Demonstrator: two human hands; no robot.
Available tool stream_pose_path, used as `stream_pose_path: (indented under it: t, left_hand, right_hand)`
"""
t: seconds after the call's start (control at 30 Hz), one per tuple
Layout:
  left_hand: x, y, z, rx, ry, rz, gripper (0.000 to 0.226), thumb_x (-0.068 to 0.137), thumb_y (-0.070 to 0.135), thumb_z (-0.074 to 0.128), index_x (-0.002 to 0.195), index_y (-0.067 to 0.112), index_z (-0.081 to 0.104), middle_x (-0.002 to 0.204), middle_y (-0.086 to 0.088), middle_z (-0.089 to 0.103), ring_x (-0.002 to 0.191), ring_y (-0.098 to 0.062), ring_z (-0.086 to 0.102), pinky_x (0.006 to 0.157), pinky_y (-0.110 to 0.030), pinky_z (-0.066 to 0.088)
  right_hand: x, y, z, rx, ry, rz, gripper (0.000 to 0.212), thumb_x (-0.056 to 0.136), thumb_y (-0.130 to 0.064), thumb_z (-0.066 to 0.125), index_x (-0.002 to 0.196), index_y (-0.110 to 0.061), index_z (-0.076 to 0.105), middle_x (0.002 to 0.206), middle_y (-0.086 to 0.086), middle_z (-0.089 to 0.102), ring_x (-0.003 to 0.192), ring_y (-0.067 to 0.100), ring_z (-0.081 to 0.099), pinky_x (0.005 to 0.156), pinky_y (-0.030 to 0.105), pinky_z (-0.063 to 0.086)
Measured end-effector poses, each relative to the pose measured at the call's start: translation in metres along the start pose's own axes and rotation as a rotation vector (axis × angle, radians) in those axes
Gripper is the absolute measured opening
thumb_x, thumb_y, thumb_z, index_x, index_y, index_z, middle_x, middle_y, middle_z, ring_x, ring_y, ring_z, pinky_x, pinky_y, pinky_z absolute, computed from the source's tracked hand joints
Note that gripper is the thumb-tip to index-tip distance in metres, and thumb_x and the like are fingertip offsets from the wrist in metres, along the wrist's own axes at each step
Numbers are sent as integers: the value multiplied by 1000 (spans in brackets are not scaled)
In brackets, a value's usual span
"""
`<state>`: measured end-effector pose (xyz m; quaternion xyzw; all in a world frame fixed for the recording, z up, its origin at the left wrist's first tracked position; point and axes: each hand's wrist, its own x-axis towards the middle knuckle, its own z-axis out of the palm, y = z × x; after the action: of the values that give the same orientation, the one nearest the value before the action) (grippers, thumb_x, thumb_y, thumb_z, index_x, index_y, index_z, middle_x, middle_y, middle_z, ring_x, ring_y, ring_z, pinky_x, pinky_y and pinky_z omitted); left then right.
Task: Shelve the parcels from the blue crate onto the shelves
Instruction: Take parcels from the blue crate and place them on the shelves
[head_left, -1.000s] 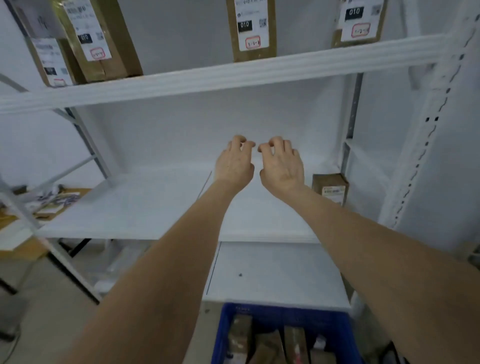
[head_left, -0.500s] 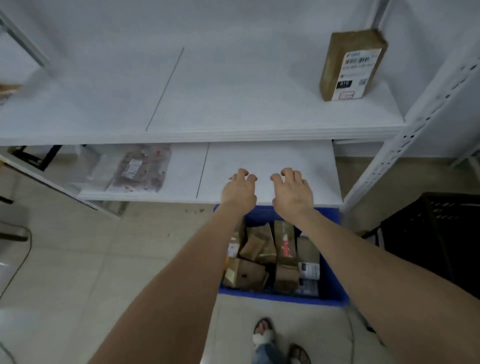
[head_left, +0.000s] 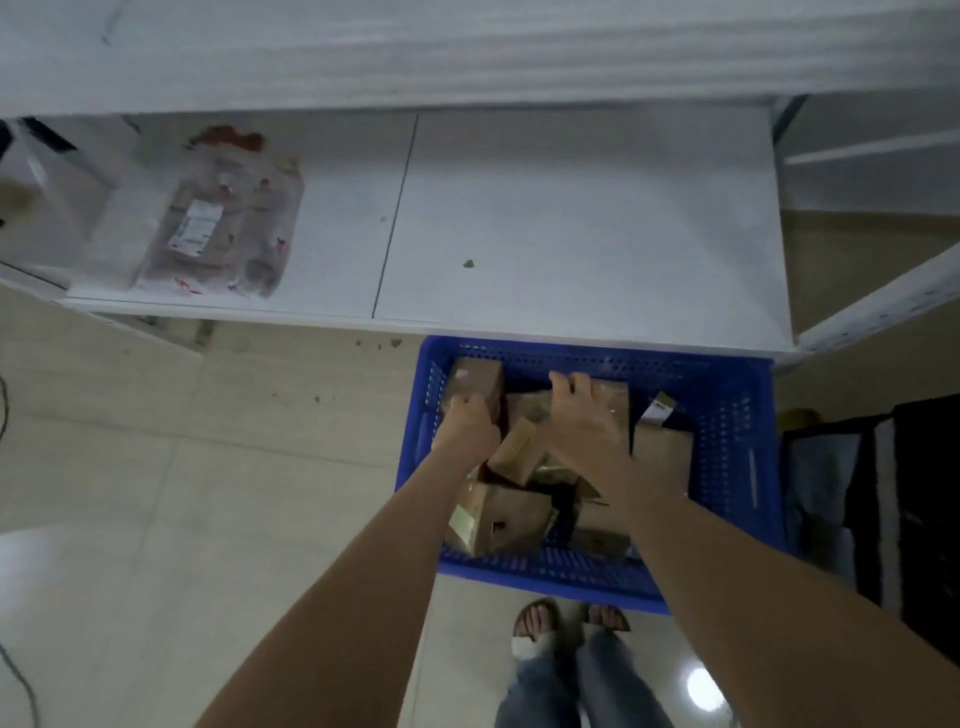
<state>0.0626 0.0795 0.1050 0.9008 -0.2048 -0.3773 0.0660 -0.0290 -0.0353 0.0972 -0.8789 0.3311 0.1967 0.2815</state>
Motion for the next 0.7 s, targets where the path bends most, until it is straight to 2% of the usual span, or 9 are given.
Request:
stream_pose_path:
  t: [0.1, 0.23, 0.33, 0.4, 0.47, 0.53, 0.63, 0.7]
  left_hand:
    - [46, -19, 32, -62, -3, -39, 48, 97, 8, 42, 143, 2, 30, 147, -18, 28, 126, -34, 42, 101, -43, 42]
    - [109, -48, 67, -135, 86, -144, 50, 97, 13, 44, 142, 0, 26, 145, -20, 28, 129, -33, 37, 100, -38, 37]
    - [151, -67, 86, -194, 127, -203, 53, 97, 24, 44, 142, 2, 27, 143, -18, 30, 129, -34, 36, 100, -39, 36]
    - [174, -79, 99, -218, 143, -239, 56, 96, 29, 46, 143, 6, 27, 143, -17, 29, 129, -35, 36, 102, -41, 35]
    - [194, -90, 112, -236, 162, -259, 58, 95, 32, 48, 144, 9, 28, 144, -17, 29, 127, -36, 39, 103, -43, 37]
    - [207, -98, 120, -284, 181, -263, 59, 94, 33, 48, 144, 9, 28, 144, -19, 30, 124, -37, 44, 101, -45, 42]
    - [212, -99, 123, -399, 219, -278, 53, 96, 30, 46, 141, 6, 34, 141, -20, 34, 117, -36, 49, 94, -41, 46]
    - [209, -97, 123, -521, 191, -312, 51, 96, 33, 43, 137, 3, 39, 138, -20, 38, 113, -35, 53, 95, -42, 46]
  right_hand:
    - [47, 9, 51, 113, -99, 3, 72, 95, -30, 54, 152, -14, 13, 156, 9, 18, 143, 32, 18, 114, 43, 27]
    - [104, 13, 113, 328, -200, 64, 81, 93, -36, 56, 154, -16, 6, 156, 11, 24, 139, 32, 31, 109, 47, 35]
    - [138, 9, 156, 559, -233, 65, 67, 93, -30, 55, 150, -16, 24, 145, 8, 42, 130, 29, 43, 103, 41, 41]
    - [155, 6, 178, 704, -216, 65, 59, 92, -32, 58, 145, -21, 35, 142, 5, 47, 126, 25, 47, 103, 40, 42]
    - [170, 6, 195, 811, -226, 70, 58, 92, -33, 59, 145, -23, 35, 141, 0, 46, 128, 22, 44, 104, 34, 38]
    - [180, 6, 207, 913, -263, 89, 62, 92, -35, 59, 148, -24, 33, 138, -1, 48, 126, 20, 44, 96, 29, 36]
    - [183, 8, 213, 1074, -354, 179, 64, 90, -42, 61, 146, -28, 33, 135, 1, 51, 111, 17, 50, 89, 33, 39]
    - [180, 15, 211, 1127, -362, 219, 65, 86, -43, 67, 142, -26, 40, 131, -3, 54, 109, 14, 53, 93, 34, 44]
